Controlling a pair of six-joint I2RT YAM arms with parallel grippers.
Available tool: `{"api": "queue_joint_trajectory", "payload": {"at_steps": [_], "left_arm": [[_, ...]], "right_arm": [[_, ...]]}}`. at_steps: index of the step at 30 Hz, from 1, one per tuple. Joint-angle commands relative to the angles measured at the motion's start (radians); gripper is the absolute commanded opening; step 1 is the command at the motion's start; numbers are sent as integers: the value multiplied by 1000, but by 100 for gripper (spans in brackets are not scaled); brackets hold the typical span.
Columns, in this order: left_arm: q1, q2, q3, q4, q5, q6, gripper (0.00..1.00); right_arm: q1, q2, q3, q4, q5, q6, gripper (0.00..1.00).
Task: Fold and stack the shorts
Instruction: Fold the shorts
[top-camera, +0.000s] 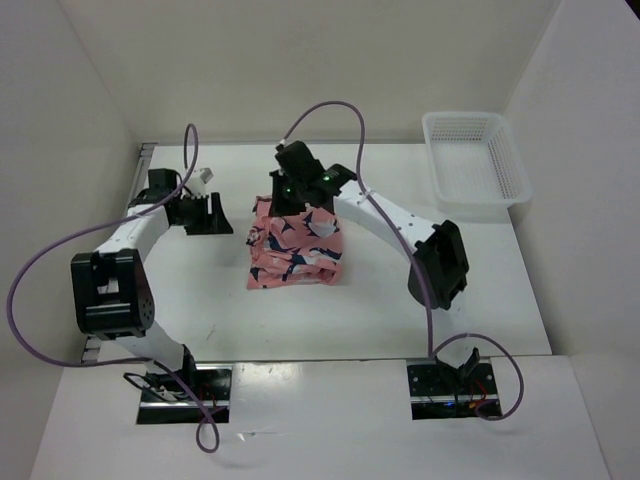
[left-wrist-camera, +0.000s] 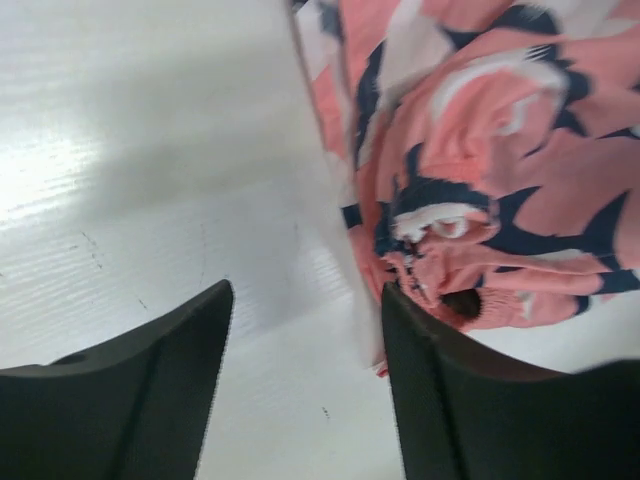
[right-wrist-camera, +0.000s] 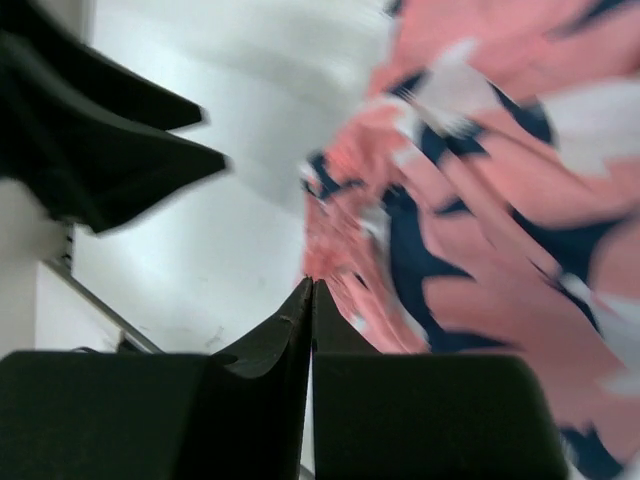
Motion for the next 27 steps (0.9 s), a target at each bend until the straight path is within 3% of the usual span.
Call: {"api": "queue_joint_trajectory", "payload": {"at_steps": [1, 3, 7, 13, 21, 27], "left_arm": [[-4, -77, 41, -18, 61, 25, 65], [-28, -97, 51, -6, 165, 25, 57], [-140, -86, 62, 9, 313, 25, 48], [-242, -25, 51, 101, 339, 25, 47], [-262, 118, 57, 106, 154, 25, 47], [-219, 150, -1, 86, 131, 25, 43]], "right_arm": [[-47, -154, -141, 42, 35, 8, 2], [-92, -209, -239, 76, 20, 8, 2], [-159, -205, -285, 99, -32, 8, 2], [-221, -63, -241, 141, -78, 28, 2], [-276, 155, -174, 171, -11, 65, 0], [-322, 278, -140, 148, 41, 90, 0]]}}
